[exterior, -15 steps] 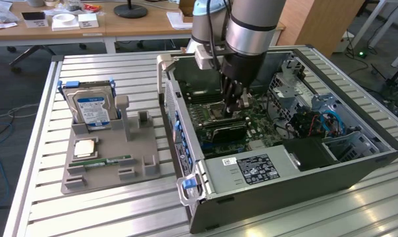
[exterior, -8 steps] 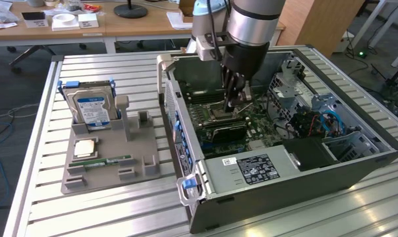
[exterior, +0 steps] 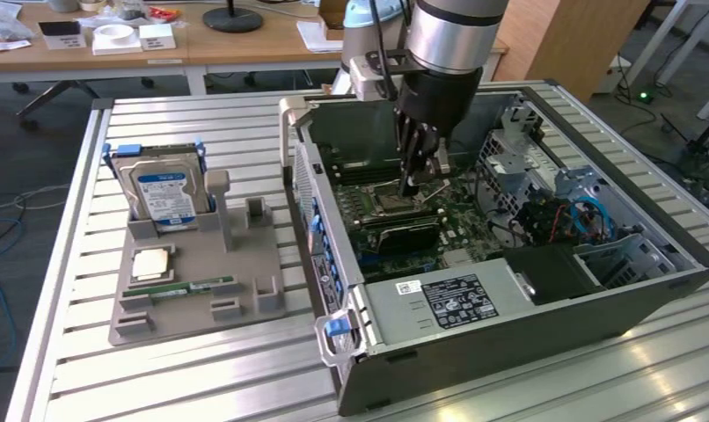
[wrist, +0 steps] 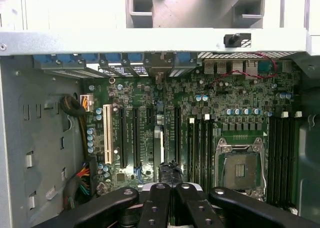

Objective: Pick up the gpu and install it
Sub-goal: 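Press down on the gpu until it lock into place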

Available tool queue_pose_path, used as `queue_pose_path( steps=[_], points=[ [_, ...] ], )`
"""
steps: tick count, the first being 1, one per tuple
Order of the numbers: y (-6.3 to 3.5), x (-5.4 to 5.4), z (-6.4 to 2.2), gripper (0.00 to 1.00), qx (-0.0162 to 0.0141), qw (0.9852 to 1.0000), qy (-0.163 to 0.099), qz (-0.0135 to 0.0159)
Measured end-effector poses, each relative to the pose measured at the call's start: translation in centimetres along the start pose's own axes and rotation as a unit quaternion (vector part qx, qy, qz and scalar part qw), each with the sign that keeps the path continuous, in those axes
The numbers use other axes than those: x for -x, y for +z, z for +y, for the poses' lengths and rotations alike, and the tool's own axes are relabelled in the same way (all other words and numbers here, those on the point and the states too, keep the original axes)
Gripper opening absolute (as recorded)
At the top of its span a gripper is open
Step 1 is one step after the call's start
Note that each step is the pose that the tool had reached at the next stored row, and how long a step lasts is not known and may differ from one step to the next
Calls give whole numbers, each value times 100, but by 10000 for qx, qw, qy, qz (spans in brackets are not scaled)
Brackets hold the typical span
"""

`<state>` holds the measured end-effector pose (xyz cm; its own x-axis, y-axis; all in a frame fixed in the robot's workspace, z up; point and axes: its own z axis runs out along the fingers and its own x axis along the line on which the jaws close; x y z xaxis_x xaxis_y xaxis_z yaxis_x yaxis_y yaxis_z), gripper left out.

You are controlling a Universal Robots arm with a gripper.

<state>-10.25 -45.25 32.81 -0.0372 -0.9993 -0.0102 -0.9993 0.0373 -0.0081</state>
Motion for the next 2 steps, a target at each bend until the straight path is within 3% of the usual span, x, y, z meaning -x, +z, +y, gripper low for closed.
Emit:
queue_pose_path(
  steps=[2],
  points=[
    [0, 0, 0, 11, 0, 10000, 0, 0]
  ],
)
